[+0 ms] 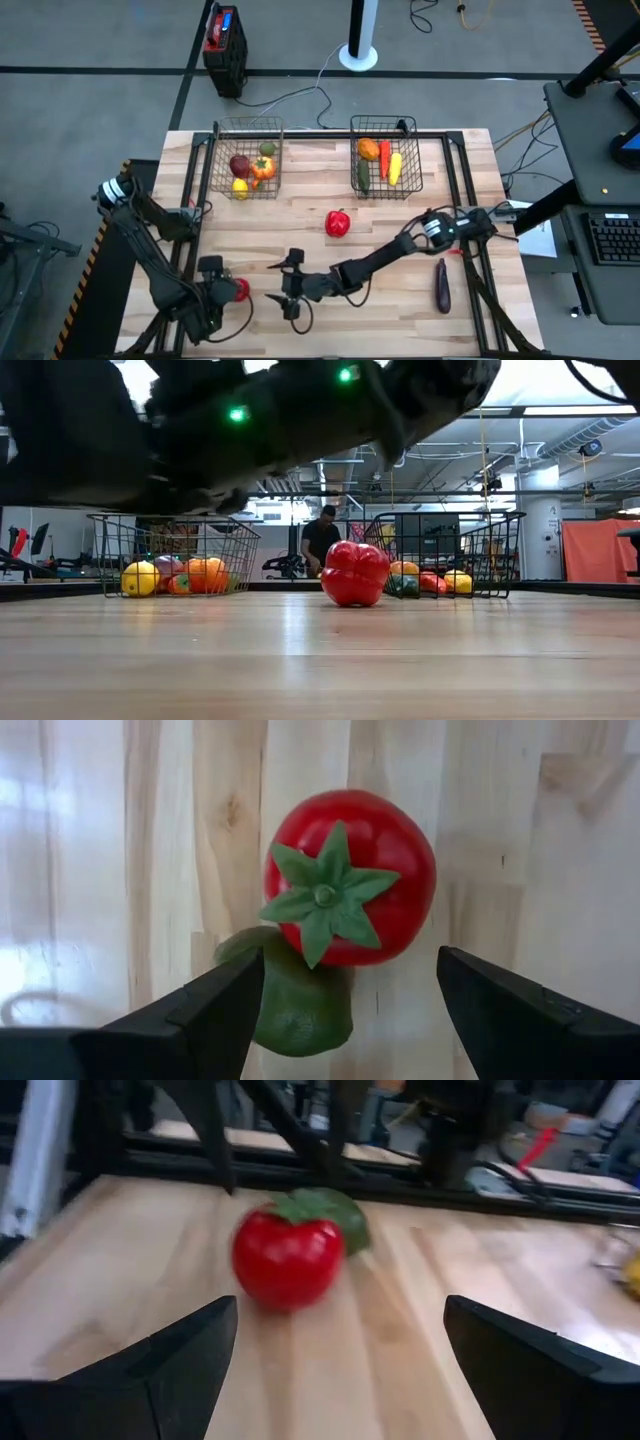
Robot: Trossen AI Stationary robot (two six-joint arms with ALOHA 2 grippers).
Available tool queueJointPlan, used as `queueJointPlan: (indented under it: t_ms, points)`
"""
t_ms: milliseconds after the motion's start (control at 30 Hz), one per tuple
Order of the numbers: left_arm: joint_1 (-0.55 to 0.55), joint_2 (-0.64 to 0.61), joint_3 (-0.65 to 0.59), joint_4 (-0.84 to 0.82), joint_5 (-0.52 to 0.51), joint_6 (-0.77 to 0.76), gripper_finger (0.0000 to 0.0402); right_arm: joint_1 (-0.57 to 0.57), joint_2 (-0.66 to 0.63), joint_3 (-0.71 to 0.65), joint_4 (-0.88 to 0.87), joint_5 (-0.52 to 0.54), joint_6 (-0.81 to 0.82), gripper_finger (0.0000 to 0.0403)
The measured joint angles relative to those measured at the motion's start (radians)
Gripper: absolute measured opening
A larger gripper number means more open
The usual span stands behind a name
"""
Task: Sort produce into baskets
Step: Put the red tomato into the left yellow wire basket
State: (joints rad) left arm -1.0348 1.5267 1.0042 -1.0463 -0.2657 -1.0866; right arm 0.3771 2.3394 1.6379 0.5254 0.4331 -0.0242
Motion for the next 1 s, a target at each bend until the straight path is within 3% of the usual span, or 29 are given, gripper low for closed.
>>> queueJointPlan:
  t_ms: [533,667,1000]
  points:
    - [0.0,0.043,-0.001,0.105,-0.038,0.002,0.0279,-0.026,0.181,0.29,-0.079,-0.077,0.001,0.0347]
    - [0.001,0.043,-0.001,0.133,-0.062,0.0,0.0279,-0.028,0.201,0.318,-0.098,-0.164,0.024,0.0347]
    - [0.002,0.043,-0.014,0.182,-0.078,-0.02,0.0279,-0.041,0.2,0.303,-0.093,-0.223,0.1,0.0347]
